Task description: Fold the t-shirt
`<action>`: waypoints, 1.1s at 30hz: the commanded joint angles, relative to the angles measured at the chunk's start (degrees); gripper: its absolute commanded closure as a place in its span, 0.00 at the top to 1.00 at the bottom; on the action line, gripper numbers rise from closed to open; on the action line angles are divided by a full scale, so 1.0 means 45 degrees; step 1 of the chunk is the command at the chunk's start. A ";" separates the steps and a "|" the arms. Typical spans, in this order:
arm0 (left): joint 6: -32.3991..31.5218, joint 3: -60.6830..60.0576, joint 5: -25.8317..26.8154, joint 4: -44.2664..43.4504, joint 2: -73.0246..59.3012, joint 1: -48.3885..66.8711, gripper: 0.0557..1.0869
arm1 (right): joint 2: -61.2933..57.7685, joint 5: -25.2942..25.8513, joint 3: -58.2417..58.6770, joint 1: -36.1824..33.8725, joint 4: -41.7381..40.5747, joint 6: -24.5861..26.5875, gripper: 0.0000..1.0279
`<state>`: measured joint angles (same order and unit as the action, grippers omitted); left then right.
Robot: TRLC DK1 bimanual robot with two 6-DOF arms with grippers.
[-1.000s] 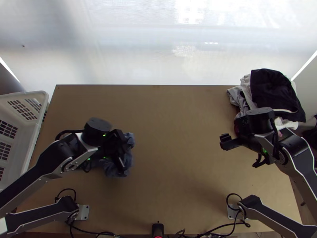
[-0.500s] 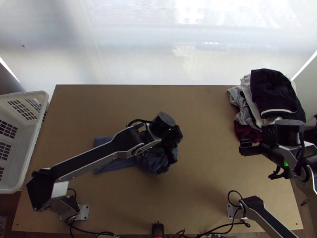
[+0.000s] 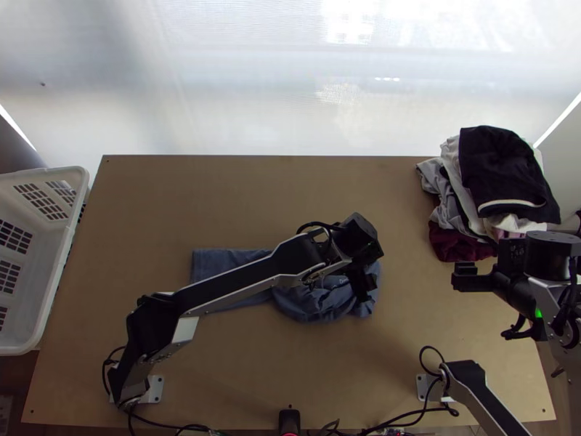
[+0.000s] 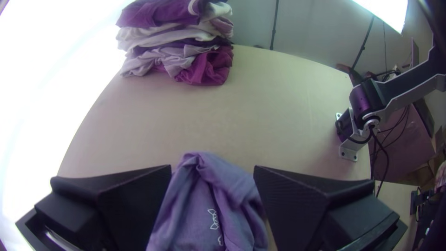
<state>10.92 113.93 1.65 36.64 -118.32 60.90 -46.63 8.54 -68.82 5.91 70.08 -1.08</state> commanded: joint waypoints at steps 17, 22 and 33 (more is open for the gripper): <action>0.1109 -0.6060 -0.0972 0.2033 0.5669 -0.3925 0.95 | -0.1610 -0.0979 0.0625 0.1596 -0.1004 -0.0346 0.96; 0.0484 -0.7525 -0.1285 0.1720 0.6587 -0.4941 0.95 | -0.3016 -0.0979 0.0546 0.3139 -0.1434 -0.0248 0.96; 0.0074 -1.0142 -0.1636 0.1349 0.8013 -0.6737 0.95 | -0.6688 -0.0959 -0.0157 0.6518 -0.2391 0.0104 0.96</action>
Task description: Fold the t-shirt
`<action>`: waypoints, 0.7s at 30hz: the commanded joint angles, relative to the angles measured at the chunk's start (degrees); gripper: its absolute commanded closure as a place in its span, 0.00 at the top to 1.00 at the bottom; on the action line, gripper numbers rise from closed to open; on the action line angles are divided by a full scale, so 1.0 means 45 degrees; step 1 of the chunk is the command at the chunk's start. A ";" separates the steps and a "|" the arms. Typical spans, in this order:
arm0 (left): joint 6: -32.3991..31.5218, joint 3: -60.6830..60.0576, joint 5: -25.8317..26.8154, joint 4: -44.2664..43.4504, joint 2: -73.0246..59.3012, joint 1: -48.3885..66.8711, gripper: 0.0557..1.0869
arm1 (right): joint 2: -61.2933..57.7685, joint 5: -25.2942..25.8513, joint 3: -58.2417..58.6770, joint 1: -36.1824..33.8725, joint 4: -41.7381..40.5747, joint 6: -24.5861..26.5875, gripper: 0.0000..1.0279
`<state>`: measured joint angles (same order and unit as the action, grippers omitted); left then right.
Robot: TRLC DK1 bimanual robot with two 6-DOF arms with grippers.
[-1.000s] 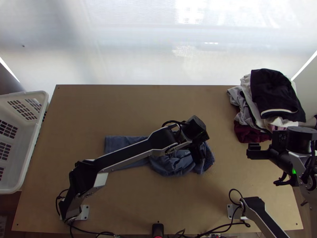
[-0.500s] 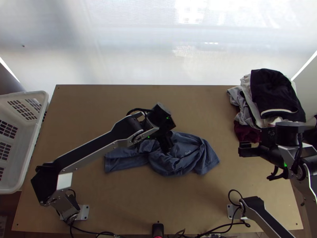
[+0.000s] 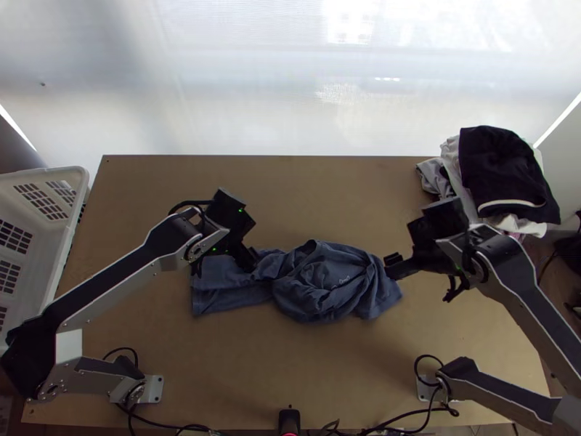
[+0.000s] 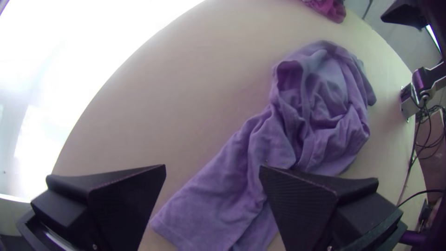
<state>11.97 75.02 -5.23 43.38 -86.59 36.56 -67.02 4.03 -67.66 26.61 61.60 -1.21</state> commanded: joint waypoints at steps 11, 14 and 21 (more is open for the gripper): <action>-0.0179 -0.4016 -0.0106 -0.0655 0.2562 -0.2518 0.95 | -0.5379 0.0022 -0.1566 0.3930 -0.1658 0.0211 0.95; -0.0198 -0.4543 -0.0106 -0.1084 0.2718 -0.2635 0.95 | -0.6063 0.0022 -0.1938 0.3950 -0.2147 0.0231 0.95; 0.0485 -0.6067 -0.1180 -0.3076 0.2679 -0.2284 0.95 | -0.7137 0.0022 -0.2465 0.3852 -0.3143 0.0231 0.90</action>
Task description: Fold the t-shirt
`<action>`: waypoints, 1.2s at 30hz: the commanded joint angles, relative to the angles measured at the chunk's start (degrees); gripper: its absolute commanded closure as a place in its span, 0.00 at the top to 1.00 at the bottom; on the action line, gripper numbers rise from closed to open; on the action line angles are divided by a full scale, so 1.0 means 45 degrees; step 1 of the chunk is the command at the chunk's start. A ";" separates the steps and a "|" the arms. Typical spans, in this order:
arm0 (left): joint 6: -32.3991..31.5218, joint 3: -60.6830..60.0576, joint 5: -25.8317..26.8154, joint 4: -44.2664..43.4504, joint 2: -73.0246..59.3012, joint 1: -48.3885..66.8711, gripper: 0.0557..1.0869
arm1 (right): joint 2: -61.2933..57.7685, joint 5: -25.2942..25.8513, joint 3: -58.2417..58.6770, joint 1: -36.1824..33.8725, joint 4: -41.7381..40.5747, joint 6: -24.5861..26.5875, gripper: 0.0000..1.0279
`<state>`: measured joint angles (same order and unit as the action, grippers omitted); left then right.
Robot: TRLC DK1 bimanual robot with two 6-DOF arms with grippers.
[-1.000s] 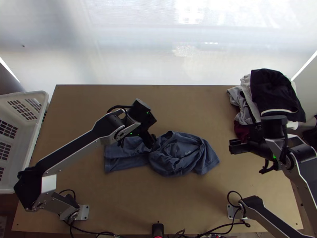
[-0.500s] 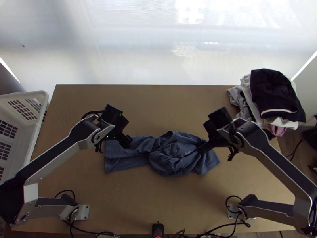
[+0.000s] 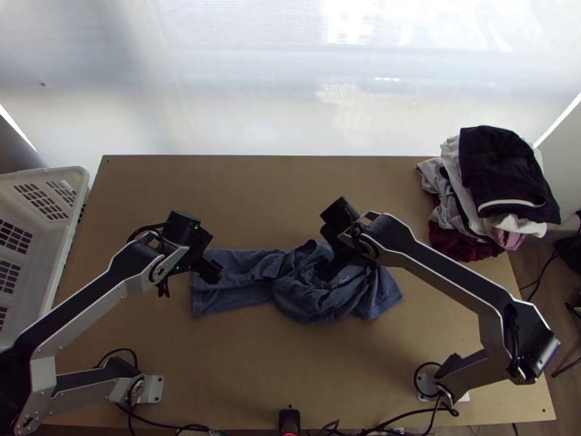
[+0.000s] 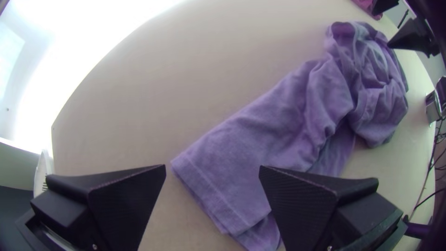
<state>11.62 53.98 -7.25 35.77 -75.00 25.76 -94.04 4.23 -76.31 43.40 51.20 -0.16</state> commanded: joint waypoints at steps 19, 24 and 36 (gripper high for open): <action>0.1618 -0.3206 -0.1085 -0.2949 0.0280 0.1913 0.95 | -0.2032 -0.0002 -0.0131 -0.0640 -0.1905 0.0427 0.90; 0.1989 -0.3518 -0.1163 -0.2929 0.0632 0.2577 0.95 | -0.2032 -0.0022 -0.0073 -0.0659 -0.2081 0.0427 0.84; 0.3415 -0.4456 -0.2570 -0.5136 0.0124 0.3299 0.95 | -0.1954 -0.0022 0.0005 -0.0523 -0.2374 0.0388 0.72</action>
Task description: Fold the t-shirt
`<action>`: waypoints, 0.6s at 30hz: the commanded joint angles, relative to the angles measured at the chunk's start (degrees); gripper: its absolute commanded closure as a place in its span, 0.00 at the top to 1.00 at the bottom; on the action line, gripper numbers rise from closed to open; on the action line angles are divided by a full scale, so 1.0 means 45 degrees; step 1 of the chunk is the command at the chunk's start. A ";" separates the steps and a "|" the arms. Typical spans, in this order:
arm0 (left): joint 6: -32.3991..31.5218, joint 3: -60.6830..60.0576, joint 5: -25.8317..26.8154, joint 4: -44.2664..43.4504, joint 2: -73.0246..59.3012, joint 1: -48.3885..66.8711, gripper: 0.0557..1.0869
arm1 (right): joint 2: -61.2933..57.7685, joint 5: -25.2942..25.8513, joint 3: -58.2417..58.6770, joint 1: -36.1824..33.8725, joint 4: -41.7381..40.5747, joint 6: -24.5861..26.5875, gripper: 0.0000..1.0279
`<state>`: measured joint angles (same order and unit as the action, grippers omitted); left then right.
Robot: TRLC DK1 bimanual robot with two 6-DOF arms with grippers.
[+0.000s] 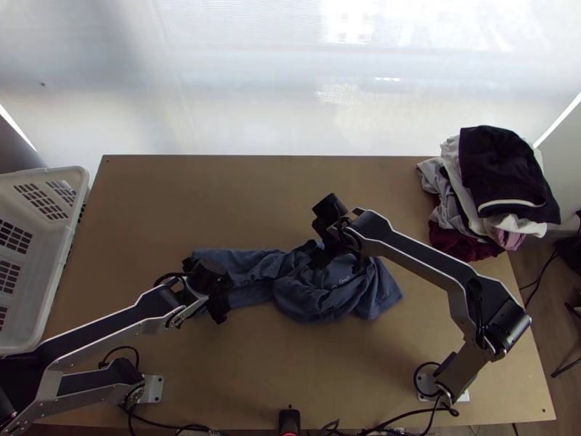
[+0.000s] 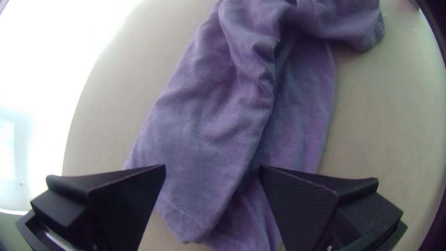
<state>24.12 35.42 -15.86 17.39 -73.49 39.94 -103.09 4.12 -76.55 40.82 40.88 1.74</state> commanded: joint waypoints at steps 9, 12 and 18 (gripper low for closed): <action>0.1242 -0.0351 -0.0675 -0.1618 -0.0250 -0.0634 0.50 | 0.0194 -0.0095 0.0215 0.0324 -0.0531 0.0063 0.37; 0.1457 -0.0605 -0.0597 -0.2086 -0.0231 -0.0654 0.25 | 0.0194 -0.0095 0.0332 0.0461 -0.0745 0.0278 0.26; 0.1613 -0.0410 -0.0265 -0.1735 0.0062 -0.1533 0.04 | 0.0330 -0.0095 0.0625 0.0441 -0.1097 0.0708 0.03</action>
<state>30.26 33.19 -18.46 9.23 -74.37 36.56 -102.32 3.79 -74.89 42.61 37.43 3.51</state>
